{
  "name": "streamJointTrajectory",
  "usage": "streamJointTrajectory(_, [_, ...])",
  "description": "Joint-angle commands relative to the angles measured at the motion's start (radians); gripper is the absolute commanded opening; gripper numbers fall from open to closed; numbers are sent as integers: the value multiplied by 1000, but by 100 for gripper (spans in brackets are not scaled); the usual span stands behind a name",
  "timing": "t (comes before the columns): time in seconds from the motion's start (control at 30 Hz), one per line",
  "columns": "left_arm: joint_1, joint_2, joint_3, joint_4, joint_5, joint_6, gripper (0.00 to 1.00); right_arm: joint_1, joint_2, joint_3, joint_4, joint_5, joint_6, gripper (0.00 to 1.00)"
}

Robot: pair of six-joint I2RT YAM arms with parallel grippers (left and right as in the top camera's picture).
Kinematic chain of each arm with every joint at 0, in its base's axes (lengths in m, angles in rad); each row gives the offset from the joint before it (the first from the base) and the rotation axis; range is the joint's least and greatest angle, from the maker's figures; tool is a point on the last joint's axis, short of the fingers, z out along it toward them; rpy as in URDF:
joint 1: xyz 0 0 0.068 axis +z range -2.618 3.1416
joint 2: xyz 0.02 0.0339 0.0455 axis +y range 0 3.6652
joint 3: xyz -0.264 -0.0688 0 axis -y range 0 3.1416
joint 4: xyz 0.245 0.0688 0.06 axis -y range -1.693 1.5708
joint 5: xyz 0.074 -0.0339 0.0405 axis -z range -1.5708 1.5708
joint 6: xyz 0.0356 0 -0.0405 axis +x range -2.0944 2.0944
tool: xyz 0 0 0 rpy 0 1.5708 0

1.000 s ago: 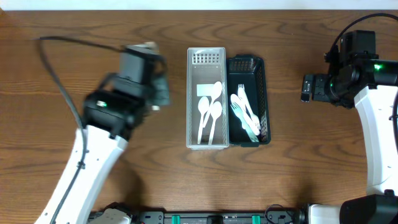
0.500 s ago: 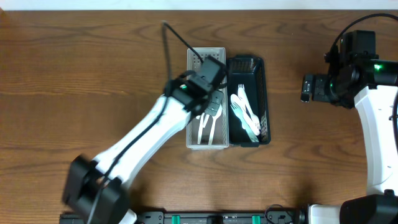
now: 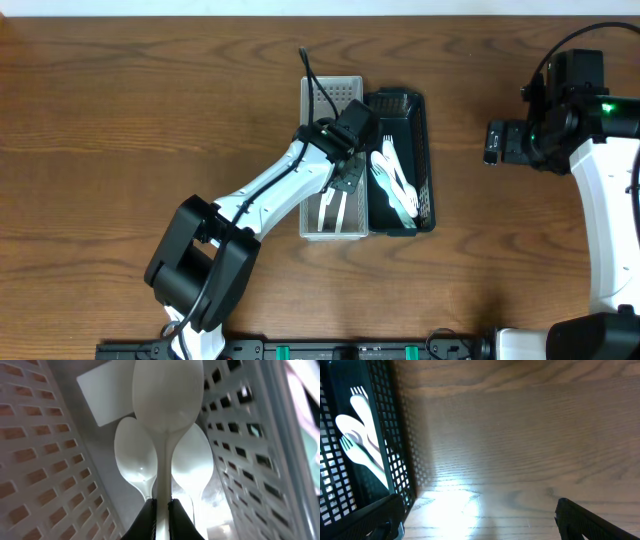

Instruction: Pack container

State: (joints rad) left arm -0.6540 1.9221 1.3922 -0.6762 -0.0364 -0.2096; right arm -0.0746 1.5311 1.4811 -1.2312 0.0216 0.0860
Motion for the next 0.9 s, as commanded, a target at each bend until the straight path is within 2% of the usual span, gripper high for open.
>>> streamJointTrajectory(0.0, [31,0,12,1,-8,-116,6,-10,2,-5,-2,-4,-13,99])
streamJointTrajectory(0.13, [65,0,12,-11,-8,-174,6,-10,2,-5,-6,-4,-13,99])
streamJointTrajectory(0.23, [77,0,12,-22,-8,-172,17,-10,2,-5,-5,-4,-13,99])
streamJointTrajectory(0.5, [77,-21,14,-25,-8,-138,81,-10,2,-5,-3,-4,-13,99])
streamJointTrajectory(0.7, [77,-145,16,-25,-18,-73,85,-10,2,-5,14,-4,-13,99])
streamJointTrajectory(0.87, [87,-326,16,-37,-157,-19,87,-10,2,-5,35,-4,-13,99])
